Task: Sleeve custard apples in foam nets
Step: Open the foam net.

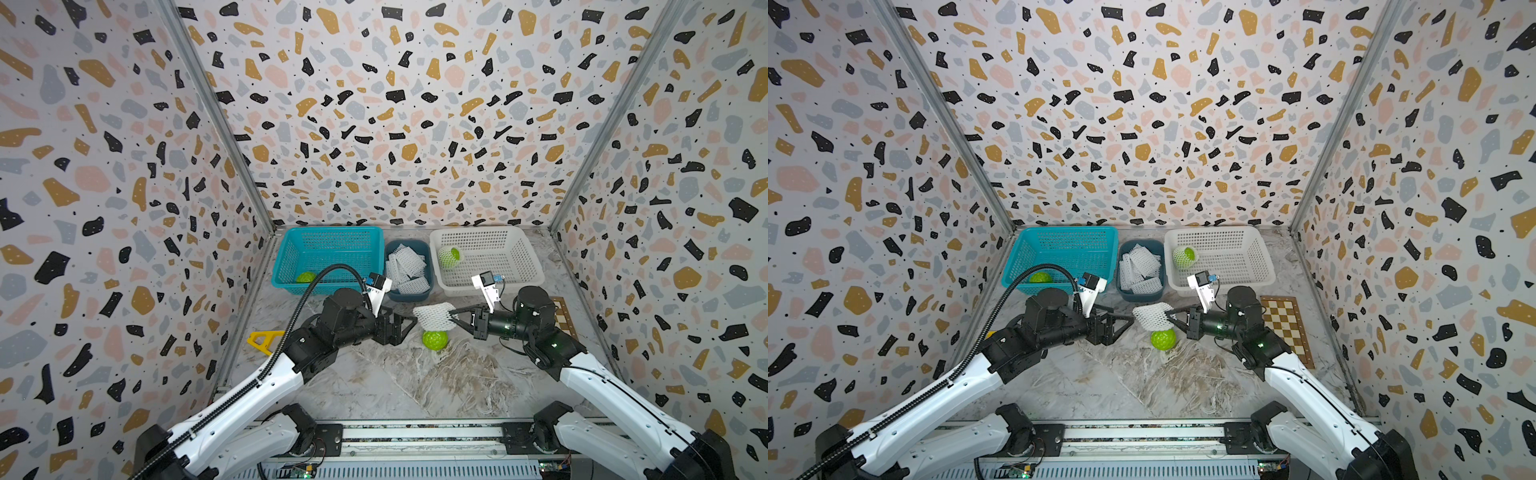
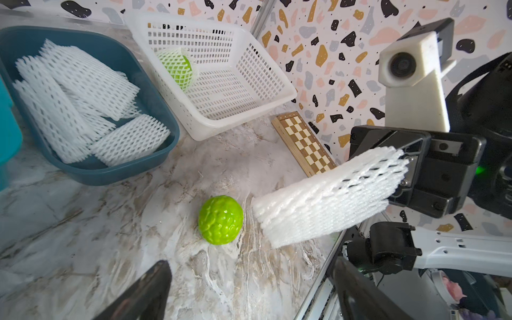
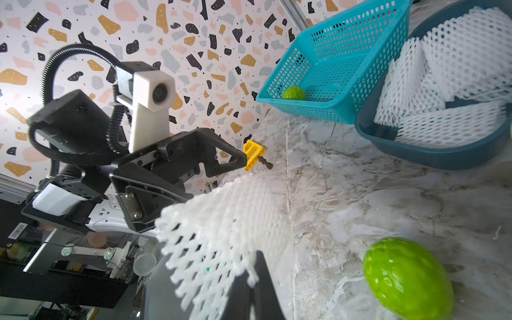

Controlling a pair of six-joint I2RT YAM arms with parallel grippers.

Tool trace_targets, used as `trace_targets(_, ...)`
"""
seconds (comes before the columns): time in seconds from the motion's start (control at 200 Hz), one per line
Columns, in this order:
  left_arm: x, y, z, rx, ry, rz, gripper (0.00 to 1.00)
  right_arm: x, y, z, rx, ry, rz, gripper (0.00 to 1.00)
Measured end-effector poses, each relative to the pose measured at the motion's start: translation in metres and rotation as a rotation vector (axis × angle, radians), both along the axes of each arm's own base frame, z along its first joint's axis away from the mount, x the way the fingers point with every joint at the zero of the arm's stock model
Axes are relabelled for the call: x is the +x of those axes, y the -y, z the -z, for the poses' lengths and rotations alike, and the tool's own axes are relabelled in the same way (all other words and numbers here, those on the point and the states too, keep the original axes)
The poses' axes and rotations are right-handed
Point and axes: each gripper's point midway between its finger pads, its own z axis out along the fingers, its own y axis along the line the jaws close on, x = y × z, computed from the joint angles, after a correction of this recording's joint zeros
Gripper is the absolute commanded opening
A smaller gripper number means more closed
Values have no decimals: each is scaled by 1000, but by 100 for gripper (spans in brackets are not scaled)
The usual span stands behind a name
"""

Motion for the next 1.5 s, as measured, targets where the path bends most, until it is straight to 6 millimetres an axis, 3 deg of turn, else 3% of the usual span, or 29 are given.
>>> trace_targets(0.456, 5, 41, 0, -153, -92, 114, 80, 0, 2, -5, 52, -24, 24, 0)
trace_targets(0.696, 0, 48, -15, -227, -92, 157, 69, 5, 3, -6, 64, -25, 58, 0)
trace_targets(1.216, -11, 50, -7, -262, -134, 203, 51, 13, 15, -11, 92, -33, 137, 0)
trace_targets(1.262, -12, 49, -8, -266, -132, 203, 53, 13, 15, -10, 92, -36, 138, 0)
trace_targets(1.337, -12, 49, -9, -268, -127, 200, 65, 13, 15, -11, 97, -39, 136, 0)
trace_targets(1.502, -7, 47, -9, -264, -118, 174, 74, 11, 13, -12, 106, -43, 119, 0)
